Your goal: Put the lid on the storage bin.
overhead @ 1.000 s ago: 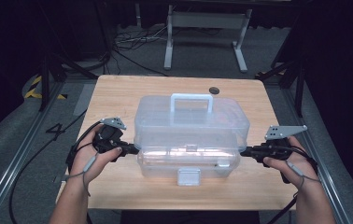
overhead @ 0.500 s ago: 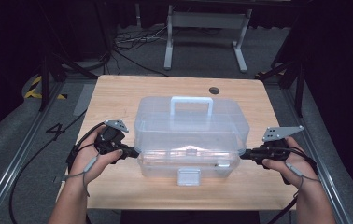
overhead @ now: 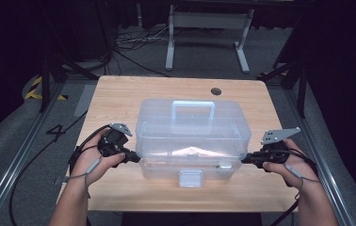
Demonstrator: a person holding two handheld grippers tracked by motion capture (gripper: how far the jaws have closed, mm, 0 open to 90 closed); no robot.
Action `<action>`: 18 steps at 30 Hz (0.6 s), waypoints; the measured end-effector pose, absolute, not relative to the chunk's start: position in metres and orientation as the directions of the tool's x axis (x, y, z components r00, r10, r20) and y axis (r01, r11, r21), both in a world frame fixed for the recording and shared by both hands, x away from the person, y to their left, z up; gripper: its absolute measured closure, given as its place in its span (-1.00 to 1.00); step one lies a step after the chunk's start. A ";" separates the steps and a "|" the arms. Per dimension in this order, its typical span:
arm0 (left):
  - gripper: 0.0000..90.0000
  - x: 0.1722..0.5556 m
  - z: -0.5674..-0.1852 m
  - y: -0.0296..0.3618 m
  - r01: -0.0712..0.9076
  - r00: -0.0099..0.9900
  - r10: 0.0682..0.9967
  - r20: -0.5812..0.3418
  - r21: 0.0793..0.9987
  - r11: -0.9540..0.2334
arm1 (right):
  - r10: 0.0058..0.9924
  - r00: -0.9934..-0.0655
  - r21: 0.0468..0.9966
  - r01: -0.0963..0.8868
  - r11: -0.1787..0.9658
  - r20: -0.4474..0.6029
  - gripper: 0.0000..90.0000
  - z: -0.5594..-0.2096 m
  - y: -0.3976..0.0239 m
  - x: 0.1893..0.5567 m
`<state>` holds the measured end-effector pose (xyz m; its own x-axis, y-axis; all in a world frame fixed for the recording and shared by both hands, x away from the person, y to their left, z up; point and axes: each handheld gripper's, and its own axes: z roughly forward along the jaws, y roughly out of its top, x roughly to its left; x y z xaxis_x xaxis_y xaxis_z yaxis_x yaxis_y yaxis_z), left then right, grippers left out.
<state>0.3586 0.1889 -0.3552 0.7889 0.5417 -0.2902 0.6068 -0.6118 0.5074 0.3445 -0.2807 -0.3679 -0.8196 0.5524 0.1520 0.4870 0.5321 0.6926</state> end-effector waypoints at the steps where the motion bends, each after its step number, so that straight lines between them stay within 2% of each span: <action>1: 0.97 0.359 -0.356 0.188 0.606 0.790 0.542 -0.288 0.504 -0.616 | 0.551 -0.820 0.692 0.487 0.534 0.152 0.95 -0.368 -0.281 0.345; 18: 0.96 0.359 -0.359 0.188 0.609 0.791 0.532 -0.302 0.480 -0.631 | 0.540 -0.827 0.674 0.489 0.554 0.156 0.93 -0.371 -0.280 0.345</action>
